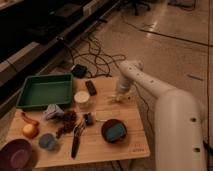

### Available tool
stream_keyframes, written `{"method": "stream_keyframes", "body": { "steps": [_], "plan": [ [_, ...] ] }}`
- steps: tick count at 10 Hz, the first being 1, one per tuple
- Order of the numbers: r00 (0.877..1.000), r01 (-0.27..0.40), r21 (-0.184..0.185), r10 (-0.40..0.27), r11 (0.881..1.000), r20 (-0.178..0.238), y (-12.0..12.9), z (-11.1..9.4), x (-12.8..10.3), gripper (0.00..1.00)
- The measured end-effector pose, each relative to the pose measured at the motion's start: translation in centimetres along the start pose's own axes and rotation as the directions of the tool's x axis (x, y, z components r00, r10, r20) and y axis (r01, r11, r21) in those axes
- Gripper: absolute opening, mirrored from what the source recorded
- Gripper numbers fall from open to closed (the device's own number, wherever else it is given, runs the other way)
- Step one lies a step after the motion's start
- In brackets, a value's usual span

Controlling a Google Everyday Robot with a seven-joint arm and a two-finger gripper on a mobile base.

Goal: Place banana in table surface

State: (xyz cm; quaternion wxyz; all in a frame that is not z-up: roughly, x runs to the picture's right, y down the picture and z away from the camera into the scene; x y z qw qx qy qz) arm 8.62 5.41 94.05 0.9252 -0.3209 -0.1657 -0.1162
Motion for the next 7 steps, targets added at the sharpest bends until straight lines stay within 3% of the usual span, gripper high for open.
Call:
{"method": "stream_keyframes", "body": {
  "steps": [4,7],
  "plan": [
    [1.0,0.0,0.0,0.0,1.0,0.0,-0.01,-0.01,-0.02,0.01],
    [1.0,0.0,0.0,0.0,1.0,0.001,-0.02,-0.01,-0.06,0.26]
  ]
}}
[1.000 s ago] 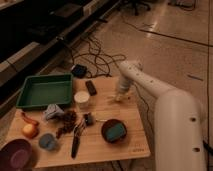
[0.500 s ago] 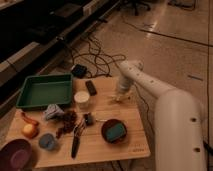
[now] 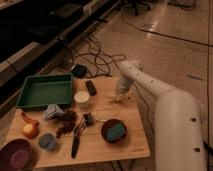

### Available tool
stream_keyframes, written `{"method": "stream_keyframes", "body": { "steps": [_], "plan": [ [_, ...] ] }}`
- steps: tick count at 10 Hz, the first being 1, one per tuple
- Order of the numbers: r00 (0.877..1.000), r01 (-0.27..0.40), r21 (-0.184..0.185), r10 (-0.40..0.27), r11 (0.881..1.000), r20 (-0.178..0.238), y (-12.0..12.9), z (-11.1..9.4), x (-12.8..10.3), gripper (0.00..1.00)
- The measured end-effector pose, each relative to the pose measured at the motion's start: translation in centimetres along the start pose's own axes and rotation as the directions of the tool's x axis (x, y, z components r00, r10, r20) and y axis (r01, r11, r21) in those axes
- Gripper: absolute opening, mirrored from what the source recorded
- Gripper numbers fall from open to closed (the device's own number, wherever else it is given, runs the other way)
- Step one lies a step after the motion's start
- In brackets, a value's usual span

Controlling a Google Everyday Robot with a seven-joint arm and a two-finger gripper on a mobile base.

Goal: Place banana in table surface

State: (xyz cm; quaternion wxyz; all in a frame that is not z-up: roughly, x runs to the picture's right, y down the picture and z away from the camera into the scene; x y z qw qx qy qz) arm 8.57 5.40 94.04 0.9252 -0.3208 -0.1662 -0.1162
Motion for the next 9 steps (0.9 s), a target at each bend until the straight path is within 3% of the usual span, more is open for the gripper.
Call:
{"method": "stream_keyframes", "body": {
  "steps": [5,6,9],
  "plan": [
    [1.0,0.0,0.0,0.0,1.0,0.0,0.01,0.02,0.0,0.75],
    [1.0,0.0,0.0,0.0,1.0,0.0,0.01,0.02,0.0,0.8],
    [1.0,0.0,0.0,0.0,1.0,0.0,0.01,0.03,0.0,0.8]
  ]
}}
